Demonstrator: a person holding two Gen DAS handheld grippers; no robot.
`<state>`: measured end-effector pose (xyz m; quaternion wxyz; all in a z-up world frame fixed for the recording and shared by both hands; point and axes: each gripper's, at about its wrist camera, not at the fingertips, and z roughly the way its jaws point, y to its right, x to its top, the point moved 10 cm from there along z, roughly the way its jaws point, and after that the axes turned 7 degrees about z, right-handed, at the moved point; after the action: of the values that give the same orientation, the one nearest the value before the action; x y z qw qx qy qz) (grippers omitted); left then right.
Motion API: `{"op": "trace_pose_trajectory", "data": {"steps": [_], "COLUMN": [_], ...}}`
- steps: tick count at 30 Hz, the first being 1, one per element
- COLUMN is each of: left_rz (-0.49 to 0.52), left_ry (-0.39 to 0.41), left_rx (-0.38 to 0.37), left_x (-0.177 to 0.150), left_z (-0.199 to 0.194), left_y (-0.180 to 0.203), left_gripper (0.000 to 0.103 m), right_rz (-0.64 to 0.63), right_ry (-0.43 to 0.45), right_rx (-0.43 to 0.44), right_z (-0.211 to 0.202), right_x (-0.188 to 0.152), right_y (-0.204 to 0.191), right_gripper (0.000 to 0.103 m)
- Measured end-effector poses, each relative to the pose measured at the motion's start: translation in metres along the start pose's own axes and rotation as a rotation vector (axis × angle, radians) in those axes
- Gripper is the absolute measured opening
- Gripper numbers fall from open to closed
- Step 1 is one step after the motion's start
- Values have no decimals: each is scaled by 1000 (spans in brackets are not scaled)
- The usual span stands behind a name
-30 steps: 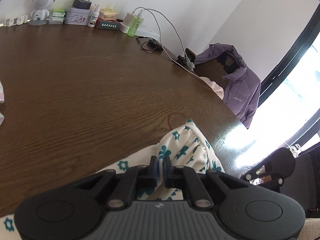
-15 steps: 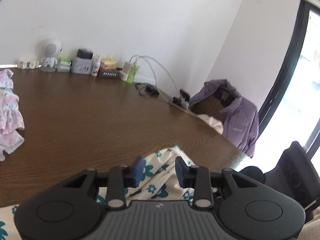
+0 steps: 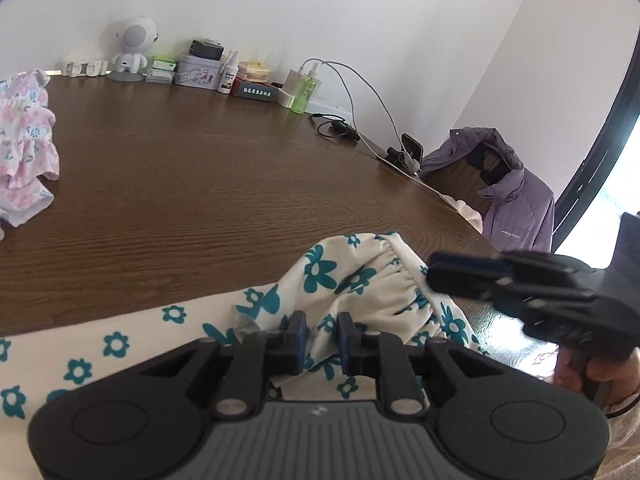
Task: Fold clothes
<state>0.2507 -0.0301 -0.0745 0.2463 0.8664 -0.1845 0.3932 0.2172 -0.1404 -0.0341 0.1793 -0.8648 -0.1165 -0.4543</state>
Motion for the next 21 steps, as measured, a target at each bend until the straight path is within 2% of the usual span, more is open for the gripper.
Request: {"op": "trace_pose_trajectory", "data": {"steps": [1, 3, 5, 6, 8, 10, 12, 13, 15, 18, 19, 20, 21], "left_rz": [31, 111, 188, 234, 338, 392, 446, 463, 423, 426, 429, 416, 403], "left_ry": [29, 83, 94, 78, 17, -62, -140, -167, -156, -144, -138, -126, -113], "left_rx": [16, 13, -53, -81, -97, -38, 22, 38, 10, 24, 31, 46, 62], "left_x": [4, 11, 13, 10, -1, -15, -29, -34, -35, -37, -38, -36, -35], "left_z": [-10, -31, -47, -50, -46, -32, -19, -14, -15, -21, -25, -31, -37], "left_y": [7, 25, 51, 63, 80, 74, 67, 64, 58, 55, 54, 50, 46], "left_gripper": [20, 25, 44, 47, 48, 46, 21, 15, 14, 18, 22, 32, 37], "right_rz": [0, -25, -37, -32, -21, 3, 23, 26, 31, 28, 30, 47, 64], "right_ry": [-40, -41, -43, -46, -46, -48, -49, -47, -43, -36, -32, -23, -14], "right_rx": [-25, -53, -66, -63, -50, -34, -21, -18, -14, -11, -7, 7, 20], "right_z": [15, 26, 27, 28, 29, 28, 27, 26, 26, 25, 25, 22, 19], "right_x": [-7, -13, -13, -13, -13, -13, -13, -13, -13, -14, -13, -12, -11], "right_y": [2, 1, -2, -2, -2, 0, 2, 2, 3, 3, 3, 5, 7], "right_gripper": [17, 17, 17, 17, 17, 17, 17, 17, 17, 17, 17, 17, 17]}}
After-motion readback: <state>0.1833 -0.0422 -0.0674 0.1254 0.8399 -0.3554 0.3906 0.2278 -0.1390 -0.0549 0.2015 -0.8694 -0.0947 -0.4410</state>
